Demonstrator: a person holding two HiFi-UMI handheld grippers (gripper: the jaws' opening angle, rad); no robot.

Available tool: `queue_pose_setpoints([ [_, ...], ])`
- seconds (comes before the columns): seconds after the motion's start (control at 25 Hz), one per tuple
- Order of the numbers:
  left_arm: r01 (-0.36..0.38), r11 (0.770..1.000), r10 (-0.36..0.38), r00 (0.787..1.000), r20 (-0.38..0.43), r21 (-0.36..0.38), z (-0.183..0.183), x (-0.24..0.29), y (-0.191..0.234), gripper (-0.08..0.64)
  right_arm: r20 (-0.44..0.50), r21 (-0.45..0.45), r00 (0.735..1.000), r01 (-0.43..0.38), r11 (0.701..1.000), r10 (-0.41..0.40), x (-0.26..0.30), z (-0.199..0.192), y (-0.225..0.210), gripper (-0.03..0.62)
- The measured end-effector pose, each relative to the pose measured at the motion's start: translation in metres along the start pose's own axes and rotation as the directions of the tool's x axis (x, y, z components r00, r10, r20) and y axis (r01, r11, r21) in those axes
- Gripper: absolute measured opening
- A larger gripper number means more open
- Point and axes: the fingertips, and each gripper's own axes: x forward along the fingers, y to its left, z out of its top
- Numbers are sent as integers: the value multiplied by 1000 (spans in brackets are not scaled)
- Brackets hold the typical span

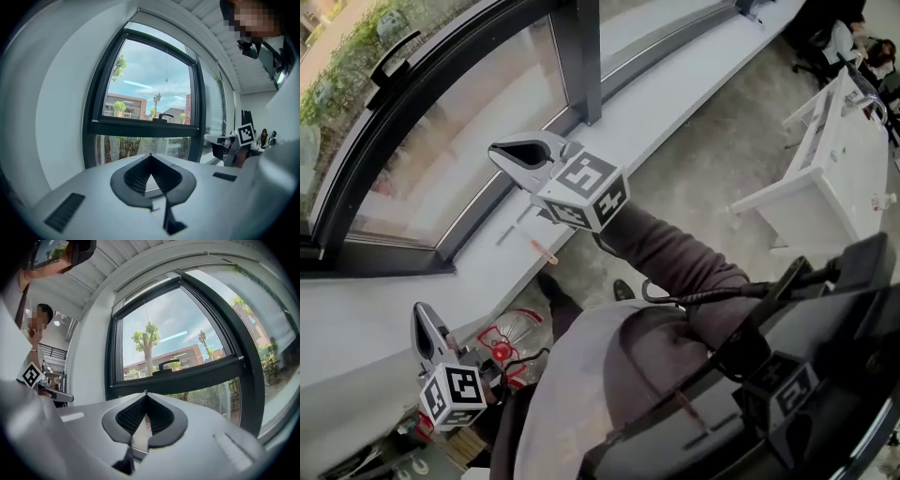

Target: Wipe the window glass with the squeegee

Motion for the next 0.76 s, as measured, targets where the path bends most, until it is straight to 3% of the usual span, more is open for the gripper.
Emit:
queue_pose_setpoints([
  [0.56, 94, 995, -93, 995, -35, 22, -15, 0, -53, 0, 10, -2, 997, 71, 997, -71, -65, 7, -16, 3],
  [0.76, 122, 992, -122, 992, -18, 33, -3, 9, -62, 0, 10, 2, 996, 89, 996, -89, -70, 6, -20, 3],
])
